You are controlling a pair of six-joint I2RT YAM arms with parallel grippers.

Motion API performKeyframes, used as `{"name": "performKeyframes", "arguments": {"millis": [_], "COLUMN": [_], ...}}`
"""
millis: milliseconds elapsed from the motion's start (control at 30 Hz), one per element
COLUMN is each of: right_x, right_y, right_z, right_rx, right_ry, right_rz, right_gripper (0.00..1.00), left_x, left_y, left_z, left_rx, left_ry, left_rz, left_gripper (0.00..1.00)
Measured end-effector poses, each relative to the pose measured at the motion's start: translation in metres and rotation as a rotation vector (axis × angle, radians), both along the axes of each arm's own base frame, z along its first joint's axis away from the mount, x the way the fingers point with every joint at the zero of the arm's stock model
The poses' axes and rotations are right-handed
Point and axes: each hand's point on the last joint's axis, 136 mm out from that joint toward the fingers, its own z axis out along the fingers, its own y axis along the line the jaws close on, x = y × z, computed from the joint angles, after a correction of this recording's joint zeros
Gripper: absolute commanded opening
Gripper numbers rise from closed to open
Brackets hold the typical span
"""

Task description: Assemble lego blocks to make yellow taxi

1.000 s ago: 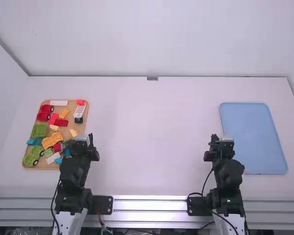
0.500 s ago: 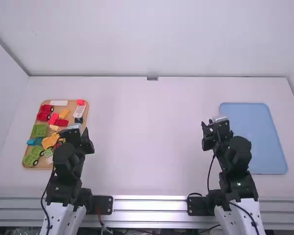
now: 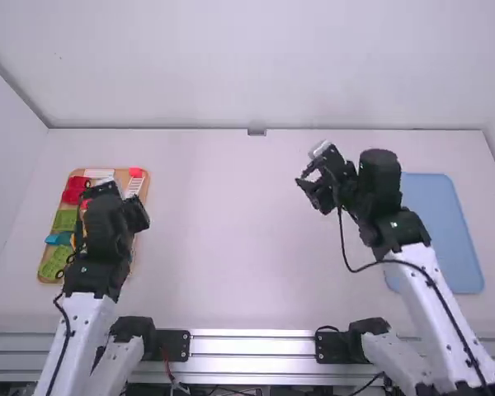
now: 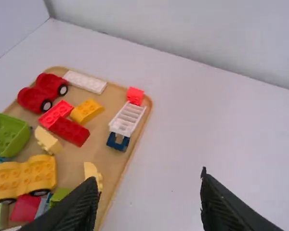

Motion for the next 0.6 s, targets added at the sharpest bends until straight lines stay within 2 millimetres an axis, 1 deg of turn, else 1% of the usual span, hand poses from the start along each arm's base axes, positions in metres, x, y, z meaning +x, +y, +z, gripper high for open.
{"name": "performKeyframes", "arguments": {"millis": [167, 233, 267, 367, 500, 600], "right_x": [0.009, 0.015, 0.016, 0.023, 0.030, 0.035], "right_y": [0.035, 0.054, 0.056, 0.080, 0.105, 0.118], "right_z": [0.000, -0.001, -0.001, -0.005, -0.007, -0.008], "right_rx": [-0.053, -0.064, -0.064, -0.068, -0.065, -0.073], "right_ry": [0.022, 0.021, 0.023, 0.028, 0.019, 0.009], "right_rz": [0.210, 0.316, 0.325, 0.447, 0.557, 0.603], "right_gripper": [0.72, 0.76, 0.76, 0.82, 0.87, 0.90], "left_x": [0.008, 0.009, 0.009, 0.010, 0.013, 0.012], "left_y": [0.028, 0.041, 0.043, 0.060, 0.076, 0.086], "left_z": [0.002, 0.001, 0.000, -0.002, -0.002, -0.004], "left_rx": [-0.074, -0.112, -0.118, -0.168, -0.204, -0.229], "left_ry": [0.063, 0.097, 0.104, 0.149, 0.177, 0.217], "left_rz": [0.109, 0.169, 0.179, 0.264, 0.341, 0.393], "left_gripper": [0.72, 0.75, 0.76, 0.82, 0.87, 0.91]}}
